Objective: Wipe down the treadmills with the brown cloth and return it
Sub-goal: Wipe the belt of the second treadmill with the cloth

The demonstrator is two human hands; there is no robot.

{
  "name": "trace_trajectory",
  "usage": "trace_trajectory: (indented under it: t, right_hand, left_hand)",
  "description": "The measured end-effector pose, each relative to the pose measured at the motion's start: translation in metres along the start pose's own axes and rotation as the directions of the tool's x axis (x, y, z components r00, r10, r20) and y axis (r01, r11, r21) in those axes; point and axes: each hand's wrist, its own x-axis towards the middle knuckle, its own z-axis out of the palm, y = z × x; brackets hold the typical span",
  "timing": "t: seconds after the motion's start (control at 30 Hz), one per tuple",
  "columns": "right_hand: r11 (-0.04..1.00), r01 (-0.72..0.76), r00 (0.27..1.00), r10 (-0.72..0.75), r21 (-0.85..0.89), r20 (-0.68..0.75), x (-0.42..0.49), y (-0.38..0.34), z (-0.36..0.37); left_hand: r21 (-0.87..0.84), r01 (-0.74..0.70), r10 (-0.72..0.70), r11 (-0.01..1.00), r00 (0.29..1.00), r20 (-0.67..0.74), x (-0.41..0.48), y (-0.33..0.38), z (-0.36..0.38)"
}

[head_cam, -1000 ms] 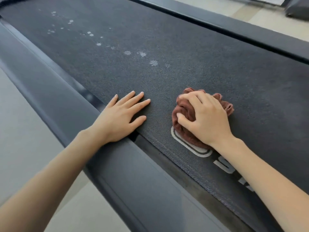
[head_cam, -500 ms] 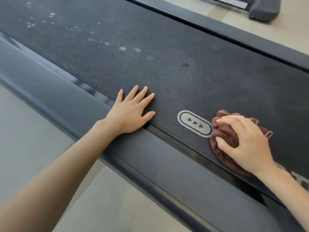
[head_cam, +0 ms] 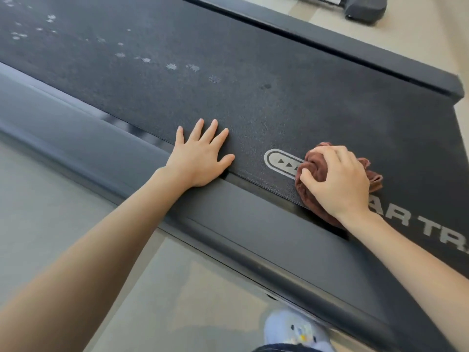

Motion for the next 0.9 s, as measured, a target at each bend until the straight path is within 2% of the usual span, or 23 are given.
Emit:
trace_trajectory:
  t: [0.3, 0.43, 0.57, 0.67, 0.8, 0.9]
  right_hand:
    - [0.98, 0.164, 0.982, -0.173, 0.111, 0.075, 0.094, -0.009, 0.042]
    - [0.977, 0.133, 0.984, -0.15, 0.167, 0.093, 0.157, -0.015, 0.072]
    - [0.977, 0.123, 0.98, -0.147, 0.173, 0.134, 0.214, -0.021, 0.097]
    - [0.973, 0.148, 0.969, -0.178, 0.175, 0.172, 0.243, -0.029, 0.109]
    - [0.963, 0.206, 0.96, -0.233, 0.171, 0.155, 0.254, -0.034, 0.112]
    - [0.912, 0.332, 0.915, -0.374, 0.242, 0.151, 0.225, -0.043, 0.1]
  left_hand:
    - [0.008, 0.034, -0.034, 0.999, 0.999, -0.017, -0.004, -0.001, 0.0]
    - [-0.002, 0.031, -0.031, 1.0, 0.999, -0.009, -0.007, 0.001, -0.001]
    - [0.039, -0.072, 0.072, 0.997, 0.997, 0.013, 0.0, -0.03, -0.01]
    - [0.006, -0.019, 0.019, 1.0, 0.999, 0.025, 0.018, -0.044, -0.017]
    - [-0.029, 0.006, -0.007, 1.0, 1.0, -0.017, 0.026, -0.041, -0.012]
    - [-0.044, 0.012, -0.013, 0.999, 0.999, -0.032, 0.024, -0.042, -0.013]
